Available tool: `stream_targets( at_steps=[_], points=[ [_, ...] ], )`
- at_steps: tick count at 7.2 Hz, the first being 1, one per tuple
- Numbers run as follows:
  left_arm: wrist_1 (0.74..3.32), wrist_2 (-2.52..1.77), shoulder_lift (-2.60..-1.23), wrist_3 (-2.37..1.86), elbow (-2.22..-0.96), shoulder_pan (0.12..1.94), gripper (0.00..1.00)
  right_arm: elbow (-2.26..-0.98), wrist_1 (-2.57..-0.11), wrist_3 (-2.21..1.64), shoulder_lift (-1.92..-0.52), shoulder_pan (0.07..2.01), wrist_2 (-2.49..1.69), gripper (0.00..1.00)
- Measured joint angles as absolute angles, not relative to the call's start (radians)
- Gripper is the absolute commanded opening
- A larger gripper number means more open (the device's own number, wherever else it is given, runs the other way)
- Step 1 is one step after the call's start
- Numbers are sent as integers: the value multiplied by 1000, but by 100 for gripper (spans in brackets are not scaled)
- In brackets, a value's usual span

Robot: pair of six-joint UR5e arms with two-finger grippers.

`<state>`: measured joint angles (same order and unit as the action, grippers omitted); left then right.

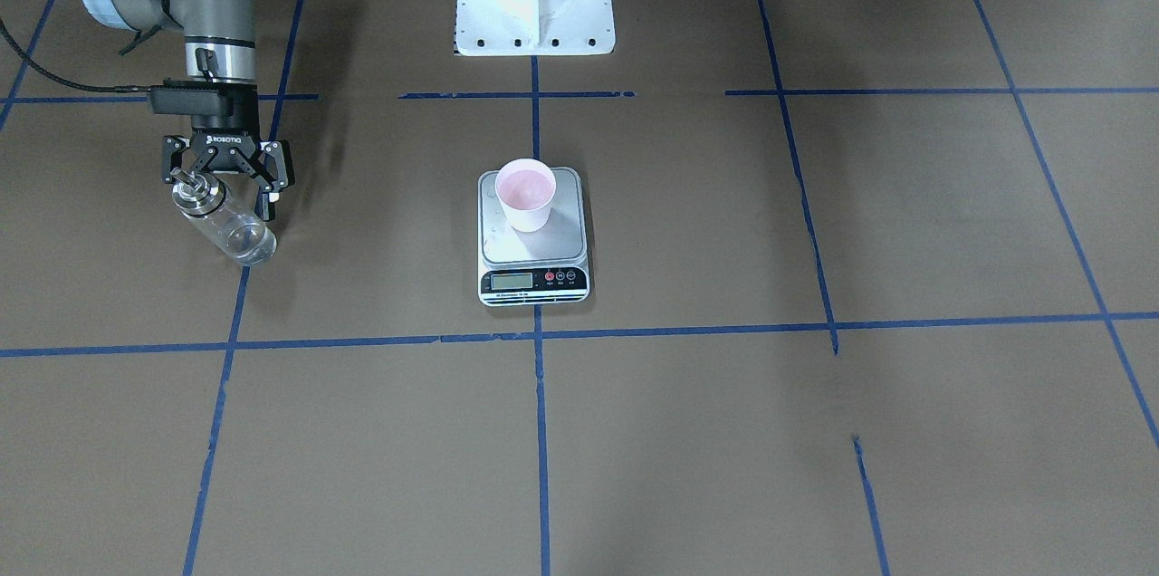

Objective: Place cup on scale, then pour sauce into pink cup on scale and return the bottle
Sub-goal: 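Open the right gripper and pull it back from the dispenser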

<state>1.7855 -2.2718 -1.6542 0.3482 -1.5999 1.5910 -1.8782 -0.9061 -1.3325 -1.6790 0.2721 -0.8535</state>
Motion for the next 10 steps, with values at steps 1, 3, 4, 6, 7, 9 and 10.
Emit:
stream_targets(
  at_steps=[1, 3, 4, 6, 7, 9, 10],
  points=[
    [1786, -2272, -1654, 348, -1600, 1592, 100, -1904, -907, -1335, -1714, 246, -854, 100],
    [1786, -2272, -1653, 348, -1600, 1592, 100, -1979, -909, -1339, -1818, 179, -858, 100],
    [1786, -2272, -1653, 348, -1602, 1592, 100, -2019, -912, -1345, -1873, 153, -866, 100],
    [1786, -2272, -1650, 348, -1611, 1592, 100, -2134, -917, -1348, -2020, 136, -912, 100],
    [1786, -2272, -1649, 348, -1614, 1592, 100, -2178, -929, -1348, -2070, 136, -930, 100],
    [1786, -2272, -1649, 348, -1615, 1592, 100, -2301, -1107, -1346, -2110, 153, -972, 100],
    [1786, -2272, -1651, 348, -1615, 1592, 100, -2369, -1225, -1337, -2107, 186, -1014, 100]
  ],
)
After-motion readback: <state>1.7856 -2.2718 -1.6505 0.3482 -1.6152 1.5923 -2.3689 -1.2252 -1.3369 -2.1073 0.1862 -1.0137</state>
